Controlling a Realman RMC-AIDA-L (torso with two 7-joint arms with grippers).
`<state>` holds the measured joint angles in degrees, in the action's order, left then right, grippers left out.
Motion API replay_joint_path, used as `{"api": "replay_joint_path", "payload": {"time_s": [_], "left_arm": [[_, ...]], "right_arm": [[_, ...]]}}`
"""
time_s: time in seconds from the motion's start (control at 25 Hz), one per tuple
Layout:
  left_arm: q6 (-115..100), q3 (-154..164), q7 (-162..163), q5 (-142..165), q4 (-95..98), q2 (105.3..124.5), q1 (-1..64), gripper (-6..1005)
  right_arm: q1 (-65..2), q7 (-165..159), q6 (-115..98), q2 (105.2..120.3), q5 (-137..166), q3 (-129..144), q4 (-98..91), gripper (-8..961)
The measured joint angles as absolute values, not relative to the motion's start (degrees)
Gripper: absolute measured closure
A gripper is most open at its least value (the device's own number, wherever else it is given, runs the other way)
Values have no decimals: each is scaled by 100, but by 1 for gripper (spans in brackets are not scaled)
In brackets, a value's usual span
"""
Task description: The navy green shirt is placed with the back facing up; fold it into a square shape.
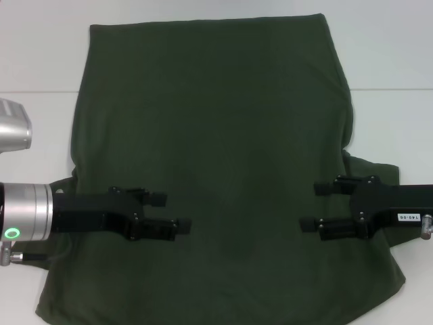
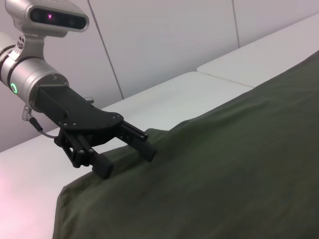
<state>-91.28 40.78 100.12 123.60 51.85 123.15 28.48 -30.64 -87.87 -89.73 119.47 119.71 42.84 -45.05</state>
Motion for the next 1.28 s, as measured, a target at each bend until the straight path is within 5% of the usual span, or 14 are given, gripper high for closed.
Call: {"api": "replay_joint_path", "payload": {"time_s": [0.92,1.28], "left_arm": [[-9153,2878,10456,12245,5197,12283,2804,66],[-8822,1841,12487,12287,4996,11876,2305,66]], "right_arm": [[-3078,-9464,-8683,11937,11927,3770,-4527,7],[-3149,-11155,-7491,11738,11917,3270,-4394,7]]}}
